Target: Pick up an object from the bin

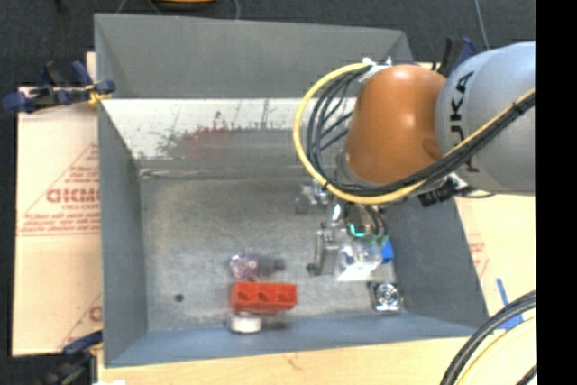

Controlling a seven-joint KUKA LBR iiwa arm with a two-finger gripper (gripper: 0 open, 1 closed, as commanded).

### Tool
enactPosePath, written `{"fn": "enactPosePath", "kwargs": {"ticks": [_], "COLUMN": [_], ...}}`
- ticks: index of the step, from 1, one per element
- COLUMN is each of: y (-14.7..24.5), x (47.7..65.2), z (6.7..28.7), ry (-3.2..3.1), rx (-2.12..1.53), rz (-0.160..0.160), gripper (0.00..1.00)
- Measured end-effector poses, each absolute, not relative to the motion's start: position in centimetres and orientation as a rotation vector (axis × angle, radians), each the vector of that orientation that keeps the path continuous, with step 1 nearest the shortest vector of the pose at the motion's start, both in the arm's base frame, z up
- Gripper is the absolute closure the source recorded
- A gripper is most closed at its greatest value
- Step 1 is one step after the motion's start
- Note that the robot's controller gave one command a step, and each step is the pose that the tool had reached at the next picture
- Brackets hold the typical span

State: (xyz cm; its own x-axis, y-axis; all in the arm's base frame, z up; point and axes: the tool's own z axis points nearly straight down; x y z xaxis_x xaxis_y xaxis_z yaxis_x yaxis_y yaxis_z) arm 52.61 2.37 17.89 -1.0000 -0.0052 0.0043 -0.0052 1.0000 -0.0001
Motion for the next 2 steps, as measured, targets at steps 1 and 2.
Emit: {"fn": "enactPosePath", "kwargs": {"ticks": [1, 2], "y": [-9.3, -13.5], "x": [54.0, 54.6], "z": [7.5, 7.2], "ry": [-3.137, -2.963], "rx": [0.181, 1.080], "rz": [0.004, 0.001], "gripper": [0.00, 0.00]}}
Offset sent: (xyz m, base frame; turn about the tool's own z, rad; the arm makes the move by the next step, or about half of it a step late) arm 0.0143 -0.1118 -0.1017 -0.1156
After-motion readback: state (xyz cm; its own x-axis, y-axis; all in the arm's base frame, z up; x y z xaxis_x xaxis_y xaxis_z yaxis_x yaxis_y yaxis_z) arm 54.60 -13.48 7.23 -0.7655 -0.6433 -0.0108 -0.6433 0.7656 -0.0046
